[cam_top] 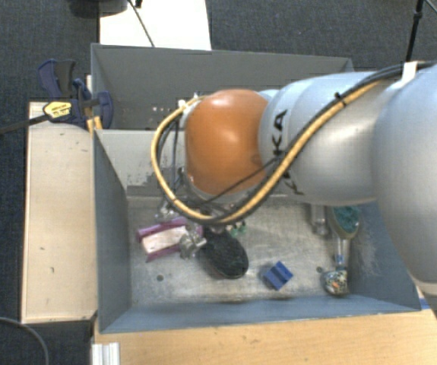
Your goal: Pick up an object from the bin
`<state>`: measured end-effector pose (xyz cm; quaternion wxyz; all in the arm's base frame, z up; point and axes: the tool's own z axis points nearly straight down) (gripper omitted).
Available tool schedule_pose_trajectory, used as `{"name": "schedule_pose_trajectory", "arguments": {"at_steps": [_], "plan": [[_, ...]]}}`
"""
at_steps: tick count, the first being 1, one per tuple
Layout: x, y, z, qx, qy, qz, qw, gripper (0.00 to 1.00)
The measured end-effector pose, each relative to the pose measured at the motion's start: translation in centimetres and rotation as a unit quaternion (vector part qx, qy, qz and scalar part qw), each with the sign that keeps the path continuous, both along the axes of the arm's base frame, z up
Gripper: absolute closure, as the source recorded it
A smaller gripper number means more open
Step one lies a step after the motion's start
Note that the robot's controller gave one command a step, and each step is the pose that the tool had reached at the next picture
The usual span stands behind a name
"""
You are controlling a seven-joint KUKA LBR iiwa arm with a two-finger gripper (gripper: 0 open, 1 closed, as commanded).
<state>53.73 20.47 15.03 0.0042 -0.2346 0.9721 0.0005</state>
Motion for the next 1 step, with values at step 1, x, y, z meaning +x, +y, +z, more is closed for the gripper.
{"name": "schedule_pose_trajectory", "arguments": {"at_steps": [1], "plan": [[0.04,0.01,1.65,-0.001,0.0022,-0.003,1.0000,1.00]]}}
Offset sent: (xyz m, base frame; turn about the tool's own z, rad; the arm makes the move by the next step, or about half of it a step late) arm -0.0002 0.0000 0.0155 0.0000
